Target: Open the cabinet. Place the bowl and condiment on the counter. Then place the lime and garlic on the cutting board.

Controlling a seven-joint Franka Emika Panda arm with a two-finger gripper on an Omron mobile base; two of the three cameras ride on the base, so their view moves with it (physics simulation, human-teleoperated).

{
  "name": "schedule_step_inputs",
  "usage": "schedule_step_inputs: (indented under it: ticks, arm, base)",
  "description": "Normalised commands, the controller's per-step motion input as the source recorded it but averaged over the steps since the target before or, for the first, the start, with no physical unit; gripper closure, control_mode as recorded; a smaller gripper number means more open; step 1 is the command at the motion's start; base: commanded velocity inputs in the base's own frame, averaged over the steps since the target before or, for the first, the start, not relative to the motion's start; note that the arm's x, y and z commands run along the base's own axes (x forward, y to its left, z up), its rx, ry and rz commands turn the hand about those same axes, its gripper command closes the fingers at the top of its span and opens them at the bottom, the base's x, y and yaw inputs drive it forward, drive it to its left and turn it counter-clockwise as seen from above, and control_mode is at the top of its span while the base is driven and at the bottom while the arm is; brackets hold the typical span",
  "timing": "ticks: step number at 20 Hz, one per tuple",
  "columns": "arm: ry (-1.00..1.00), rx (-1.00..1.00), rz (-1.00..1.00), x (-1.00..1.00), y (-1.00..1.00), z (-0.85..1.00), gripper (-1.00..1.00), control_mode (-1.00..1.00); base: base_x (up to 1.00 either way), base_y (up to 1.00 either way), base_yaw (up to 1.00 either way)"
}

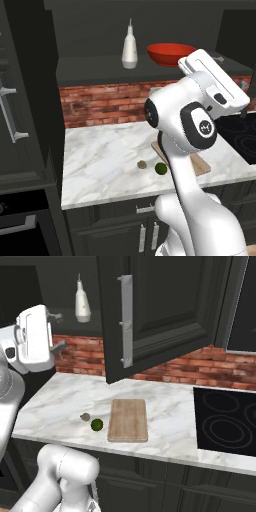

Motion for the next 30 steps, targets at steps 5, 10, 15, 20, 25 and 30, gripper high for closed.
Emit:
schedule_step_inputs:
  ticks: [5,10,15,20,25,30]
  arm:
    - [0.0,0.02,-0.04,0.3,0.0,-0.04,-1.0,-1.0]
    - [0.0,0.02,-0.04,0.22,-0.03,0.0,-1.0,-1.0]
    - [0.0,0.02,-0.05,0.14,-0.15,0.0,-1.0,-1.0]
    - [0.0,0.02,-0.07,0.1,-0.24,0.0,-1.0,-1.0]
    - [0.0,0.01,-0.07,0.18,-0.16,-0.02,-1.0,-1.0]
    - [0.0,0.0,-0.06,0.27,-0.07,-0.08,-1.0,-1.0]
  base:
    - [0.0,0.0,0.0]
    - [0.0,0.0,0.0]
    - [0.0,0.0,0.0]
    - [0.0,0.0,0.0]
    - [0.0,0.0,0.0]
    - [0.0,0.0,0.0]
